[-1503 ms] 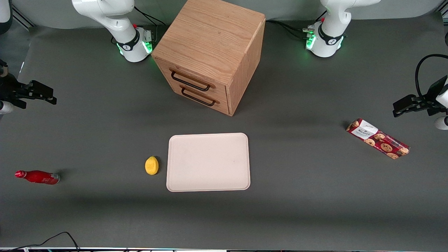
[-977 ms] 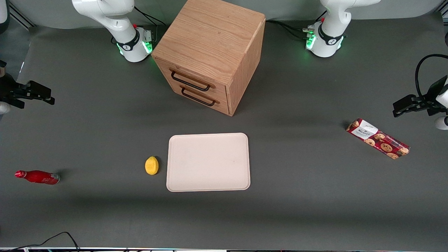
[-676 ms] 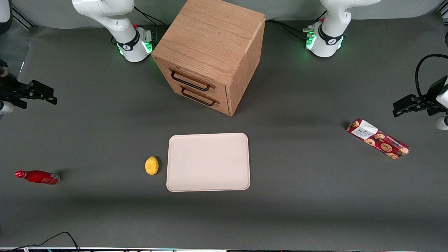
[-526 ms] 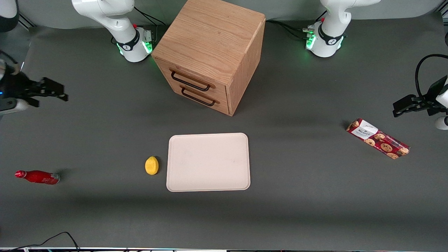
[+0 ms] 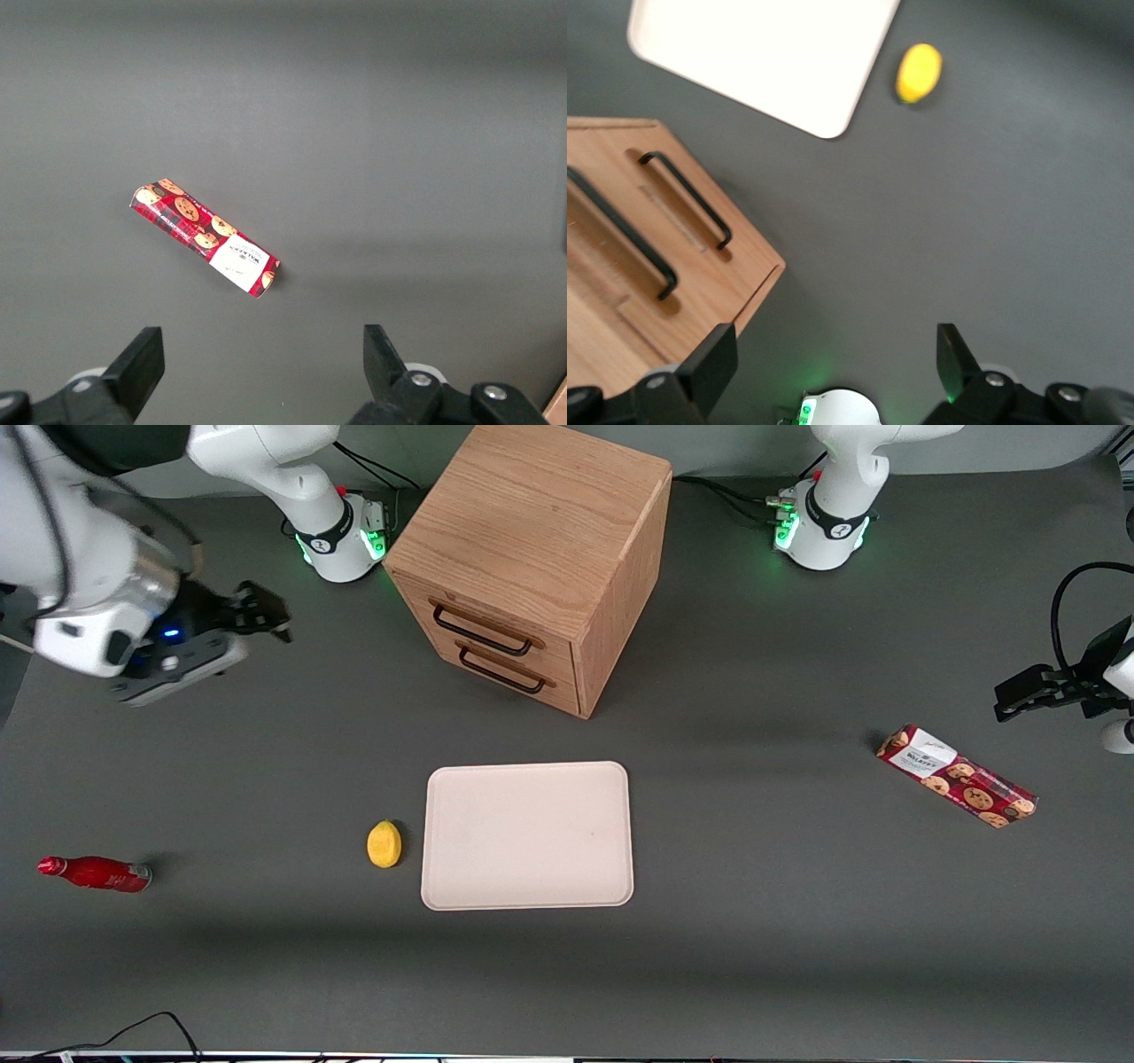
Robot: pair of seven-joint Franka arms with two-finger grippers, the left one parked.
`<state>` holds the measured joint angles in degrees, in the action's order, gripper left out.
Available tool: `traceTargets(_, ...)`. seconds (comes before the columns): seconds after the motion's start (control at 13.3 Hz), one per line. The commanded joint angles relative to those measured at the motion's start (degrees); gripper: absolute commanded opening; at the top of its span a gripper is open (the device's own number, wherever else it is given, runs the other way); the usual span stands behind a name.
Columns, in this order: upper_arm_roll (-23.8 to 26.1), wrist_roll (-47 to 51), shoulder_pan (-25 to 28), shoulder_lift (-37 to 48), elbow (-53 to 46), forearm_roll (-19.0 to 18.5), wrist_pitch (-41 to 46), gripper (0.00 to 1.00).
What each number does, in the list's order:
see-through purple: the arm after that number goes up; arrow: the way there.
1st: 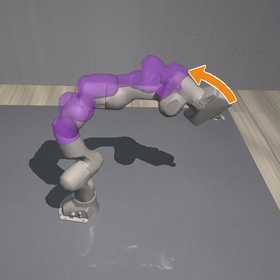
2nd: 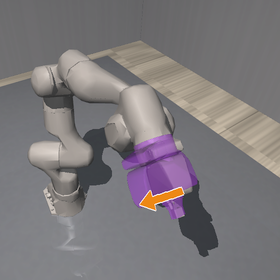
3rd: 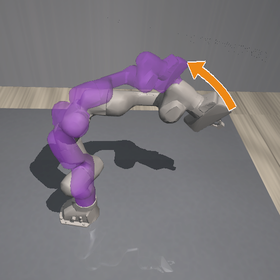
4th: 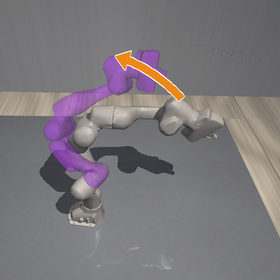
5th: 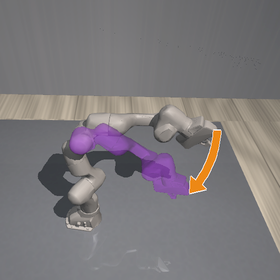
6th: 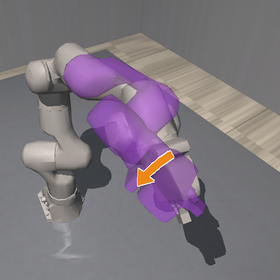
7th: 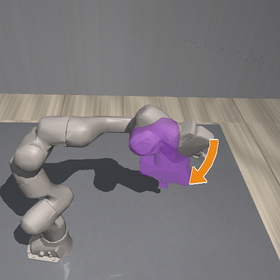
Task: Open upper drawer
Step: 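Move the right gripper toward the upper drawer's black handle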
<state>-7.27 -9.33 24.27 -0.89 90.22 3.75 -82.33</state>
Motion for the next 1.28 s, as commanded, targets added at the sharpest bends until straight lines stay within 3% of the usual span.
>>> traceTargets(0.0, -4.8, 0.4, 9.9, -1.5, -1.5, 0.2, 0.7, 1.0)
traceTargets(0.23, -7.2, 0.5, 18.7, -2.2, -2.0, 0.6, 0.4, 1.0)
traceTargets(0.38, -7.2, 0.4, 18.6, -3.1, -2.2, 1.9, 0.0, 1.0)
traceTargets(0.6, -10.0, -0.6, 17.7, -4.6, -1.6, 13.7, 0.1, 1.0)
traceTargets(0.83, -10.5, -1.9, 16.5, -6.5, -1.6, 22.2, 0.0, 1.0)
traceTargets(0.98, -10.4, -5.8, 15.3, -7.6, -1.6, 24.5, 0.0, 1.0)
traceTargets(1.2, -10.1, -16.7, 13.8, -11.1, -1.2, 24.6, 0.0, 1.0)
